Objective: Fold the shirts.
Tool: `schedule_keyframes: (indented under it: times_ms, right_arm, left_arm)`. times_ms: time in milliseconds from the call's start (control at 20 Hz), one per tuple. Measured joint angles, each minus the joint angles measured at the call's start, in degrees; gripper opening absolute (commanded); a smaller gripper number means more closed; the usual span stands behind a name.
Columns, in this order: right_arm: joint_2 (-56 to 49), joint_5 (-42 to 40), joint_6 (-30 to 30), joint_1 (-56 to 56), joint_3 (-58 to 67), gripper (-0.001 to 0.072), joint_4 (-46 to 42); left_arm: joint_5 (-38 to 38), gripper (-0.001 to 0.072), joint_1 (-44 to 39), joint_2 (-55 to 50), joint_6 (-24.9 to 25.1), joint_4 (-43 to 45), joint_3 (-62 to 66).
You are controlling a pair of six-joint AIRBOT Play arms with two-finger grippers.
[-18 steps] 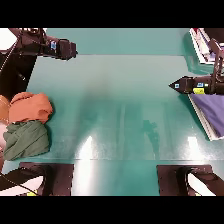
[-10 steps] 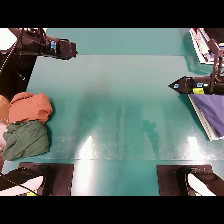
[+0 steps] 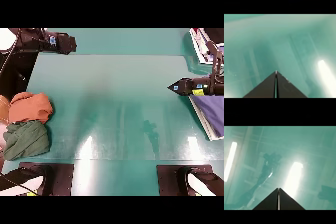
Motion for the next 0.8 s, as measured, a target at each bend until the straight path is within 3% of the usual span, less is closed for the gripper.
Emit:
schedule_keyframes:
  times_ms: [150,400,450,500,550,600,800]
  right_arm:
    - [0.0,0.3,1.4,0.0,0.0,0.0016,0.0]
    - [0.0,0.7,2.6,0.0,0.0,0.0016,0.1]
    - [0.0,0.7,2.6,0.0,0.0,0.0016,0.1]
    - [0.0,0.7,2.8,0.0,0.0,0.0016,0.1]
    - [0.0,0.7,2.8,0.0,0.0,0.0016,0.1]
    - [0.0,0.7,2.8,0.0,0.0,0.0016,0.1]
    - [0.0,0.7,2.8,0.0,0.0,0.0016,0.1]
  left_arm:
    - [0.5,0.0025,0.2,0.1,0.0,1.5,0.0]
    - [-13.0,0.0026,6.8,0.8,-1.9,12.0,-1.6]
    - [-15.2,0.0092,9.1,1.3,-2.2,14.1,-3.1]
    - [-17.1,0.0451,11.6,1.8,-2.5,15.9,-5.0]
    - [-18.7,0.072,14.3,2.2,-2.8,17.2,-7.5]
    - [-20.0,0.0667,16.9,2.5,-3.0,18.1,-10.3]
    - [-20.2,0.0668,24.2,3.1,-3.3,20.2,-21.8]
